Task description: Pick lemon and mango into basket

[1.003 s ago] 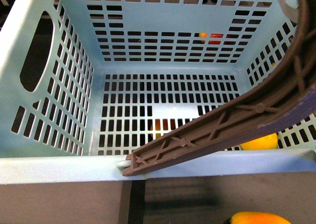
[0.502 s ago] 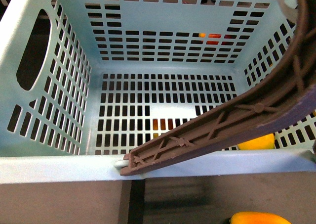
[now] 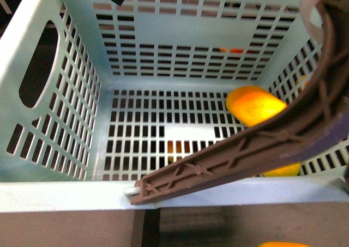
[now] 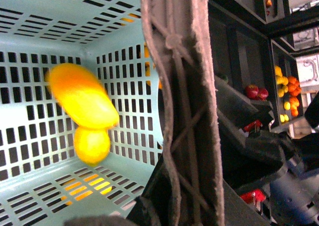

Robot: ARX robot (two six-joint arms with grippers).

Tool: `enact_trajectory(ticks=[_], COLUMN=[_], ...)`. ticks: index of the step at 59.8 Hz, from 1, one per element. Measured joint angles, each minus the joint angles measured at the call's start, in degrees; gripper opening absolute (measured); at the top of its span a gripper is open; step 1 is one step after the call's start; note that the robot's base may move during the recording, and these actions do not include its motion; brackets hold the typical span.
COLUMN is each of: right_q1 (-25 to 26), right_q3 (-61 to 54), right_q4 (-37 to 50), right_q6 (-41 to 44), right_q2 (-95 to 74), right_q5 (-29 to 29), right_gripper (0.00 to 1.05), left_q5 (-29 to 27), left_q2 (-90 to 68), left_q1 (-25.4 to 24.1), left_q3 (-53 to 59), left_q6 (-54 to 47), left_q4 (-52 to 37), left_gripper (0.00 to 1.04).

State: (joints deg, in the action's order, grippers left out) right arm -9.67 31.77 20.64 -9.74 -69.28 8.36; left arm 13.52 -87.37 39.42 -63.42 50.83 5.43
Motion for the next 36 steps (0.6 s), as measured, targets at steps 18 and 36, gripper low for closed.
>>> enact_trajectory(ticks=[18,36], right_q1=[3.80,9.35], right_q3=[-17.29,-24.09], right_q4=[21.64,19.12], right_q6=[8.70,9.53], right_q2=[11.65,21.31], right_q5=[-14.03,-8.74], right_gripper=[0.37,0.02], left_q5=[0.24,0.20], left_q2=[-0.09,-0.09], left_q1=[0.00,0.00], left_q3=[0.00,0.00], left_q6=[-0.09,-0.02], left_q4=[0.09,0.09], left_gripper=[0.05,0.05])
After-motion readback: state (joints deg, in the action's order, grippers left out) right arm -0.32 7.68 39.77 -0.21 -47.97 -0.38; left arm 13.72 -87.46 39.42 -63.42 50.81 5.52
